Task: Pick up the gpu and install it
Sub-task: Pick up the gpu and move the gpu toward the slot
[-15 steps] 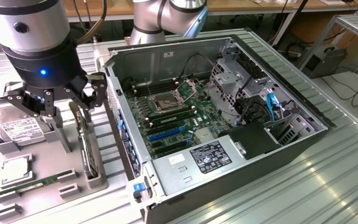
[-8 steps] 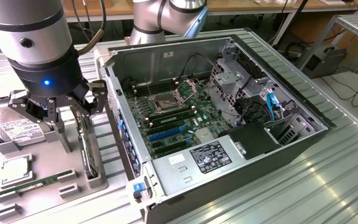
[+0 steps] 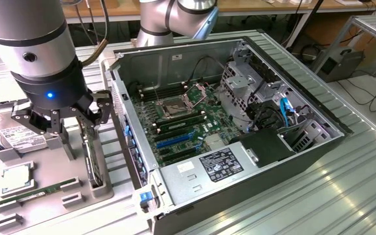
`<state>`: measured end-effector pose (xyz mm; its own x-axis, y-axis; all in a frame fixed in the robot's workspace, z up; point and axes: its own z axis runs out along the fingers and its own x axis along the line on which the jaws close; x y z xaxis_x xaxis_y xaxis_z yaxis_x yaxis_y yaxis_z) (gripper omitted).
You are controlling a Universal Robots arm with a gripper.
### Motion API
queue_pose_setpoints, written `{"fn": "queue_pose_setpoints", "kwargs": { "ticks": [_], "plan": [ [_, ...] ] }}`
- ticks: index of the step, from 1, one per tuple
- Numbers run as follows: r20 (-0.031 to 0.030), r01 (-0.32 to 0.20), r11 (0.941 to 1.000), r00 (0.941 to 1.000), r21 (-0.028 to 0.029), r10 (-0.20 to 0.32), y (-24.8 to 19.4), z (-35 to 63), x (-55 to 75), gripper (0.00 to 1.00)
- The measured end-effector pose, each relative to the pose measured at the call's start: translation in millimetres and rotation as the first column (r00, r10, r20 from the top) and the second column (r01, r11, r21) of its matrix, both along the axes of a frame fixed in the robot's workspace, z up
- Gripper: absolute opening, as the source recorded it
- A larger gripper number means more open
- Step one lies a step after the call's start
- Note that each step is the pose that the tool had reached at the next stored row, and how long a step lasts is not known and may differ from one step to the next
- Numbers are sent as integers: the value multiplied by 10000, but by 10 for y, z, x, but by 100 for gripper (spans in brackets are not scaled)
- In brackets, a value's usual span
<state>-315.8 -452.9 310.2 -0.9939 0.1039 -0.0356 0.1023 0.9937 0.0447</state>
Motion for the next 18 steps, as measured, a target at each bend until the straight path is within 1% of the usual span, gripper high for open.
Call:
{"fn": "queue_pose_setpoints", "kwargs": {
  "ticks": [4,7,9,11,14,18],
  "plan": [
    [42,39,10000,10000,1,-39,0,-91,-25,54],
    [76,56,10000,10000,1,-56,0,-137,-35,54],
    [109,68,10000,9999,1,-68,0,-172,-41,54],
    [154,104,9999,9998,1,-104,0,-223,-47,54],
    [182,146,9999,9997,3,-146,0,-264,-51,54],
    [196,232,9997,9995,2,-232,0,-319,-55,54]
  ]
}}
